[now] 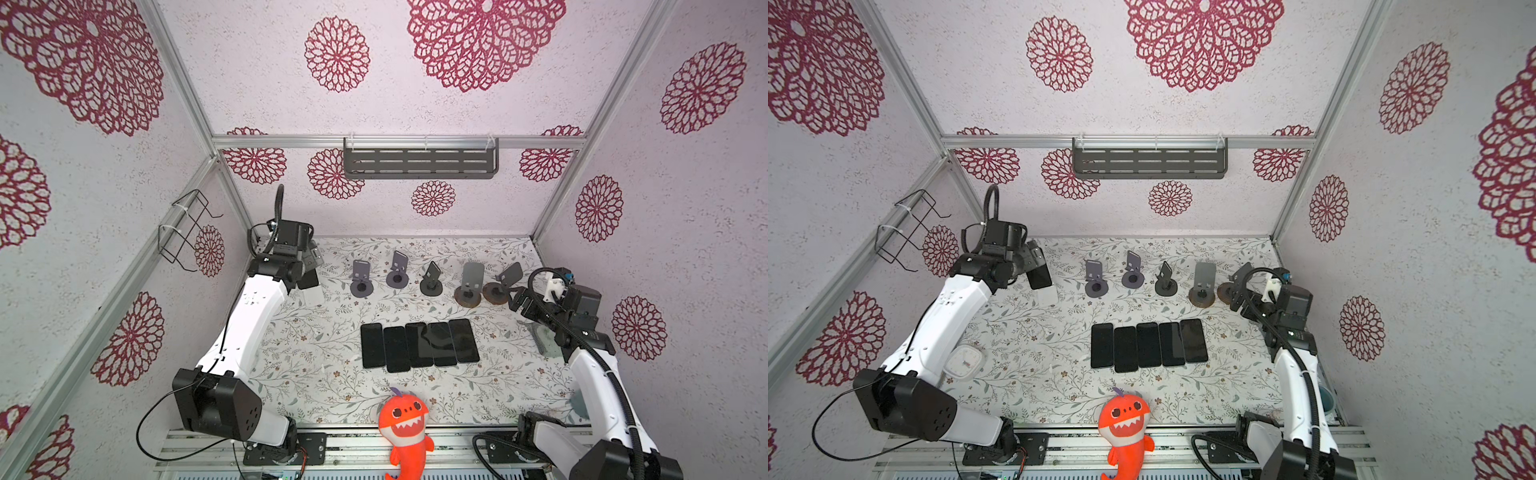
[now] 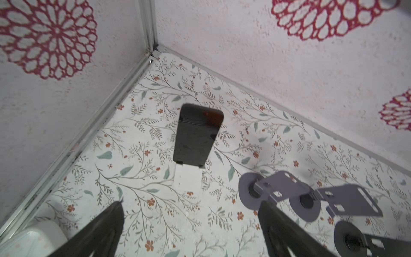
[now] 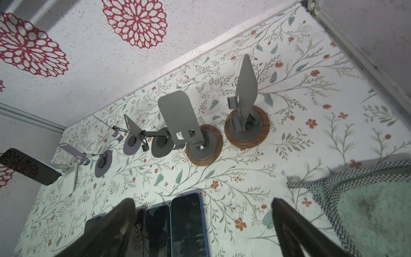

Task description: Remove the phone from the phone stand

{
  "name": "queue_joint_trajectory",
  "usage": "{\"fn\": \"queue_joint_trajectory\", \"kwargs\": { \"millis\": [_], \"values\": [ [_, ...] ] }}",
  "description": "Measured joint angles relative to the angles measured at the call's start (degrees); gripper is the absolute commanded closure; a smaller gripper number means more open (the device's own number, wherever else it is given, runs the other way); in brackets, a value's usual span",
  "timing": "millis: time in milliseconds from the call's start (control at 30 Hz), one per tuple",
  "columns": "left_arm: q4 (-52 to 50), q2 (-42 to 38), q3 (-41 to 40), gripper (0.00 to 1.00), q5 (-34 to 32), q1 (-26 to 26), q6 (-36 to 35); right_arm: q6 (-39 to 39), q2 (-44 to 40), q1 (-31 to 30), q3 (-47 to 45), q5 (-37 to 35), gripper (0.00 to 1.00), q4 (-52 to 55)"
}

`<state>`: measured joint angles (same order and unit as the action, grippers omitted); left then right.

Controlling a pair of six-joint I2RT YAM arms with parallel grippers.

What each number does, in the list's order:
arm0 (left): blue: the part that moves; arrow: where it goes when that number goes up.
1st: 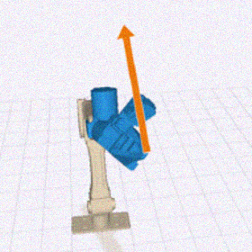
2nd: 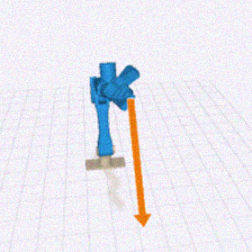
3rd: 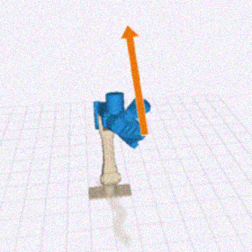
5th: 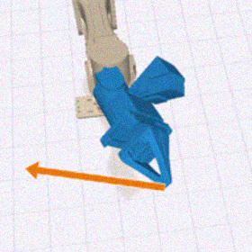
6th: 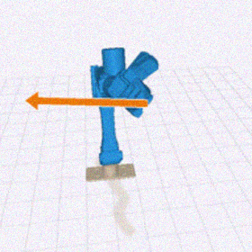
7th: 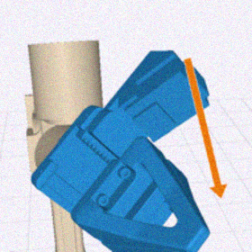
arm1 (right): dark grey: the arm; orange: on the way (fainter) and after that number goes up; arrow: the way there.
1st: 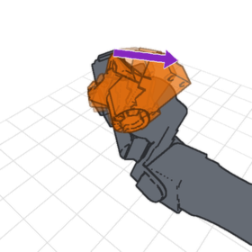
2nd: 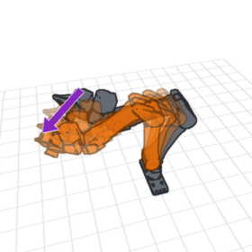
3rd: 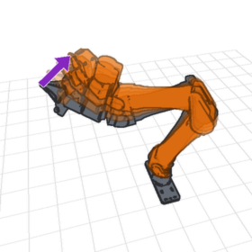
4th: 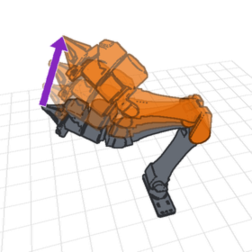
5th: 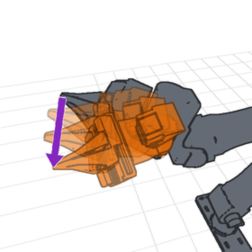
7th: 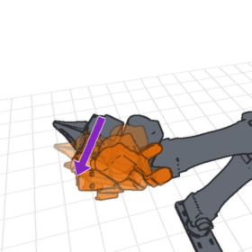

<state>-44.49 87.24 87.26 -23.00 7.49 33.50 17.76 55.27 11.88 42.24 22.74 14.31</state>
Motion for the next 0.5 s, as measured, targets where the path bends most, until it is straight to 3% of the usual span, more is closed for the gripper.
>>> {"fn": "queue_joint_trajectory", "kwargs": {
  "millis": [300, 500],
  "values": [
    [9.7, 8.0, 1.0, 0.02, -1.0, -6.5, -4.3, 1.4, -4.6, -2.7, -2.3, 0.7, 0.01, 2.4],
    [13.6, 15.5, 6.4, 0.02, 1.3, -7.9, -5.5, 1.5, -5.8, -2.7, -4.1, 1.3, 0.01, 3.6]
  ]
}}
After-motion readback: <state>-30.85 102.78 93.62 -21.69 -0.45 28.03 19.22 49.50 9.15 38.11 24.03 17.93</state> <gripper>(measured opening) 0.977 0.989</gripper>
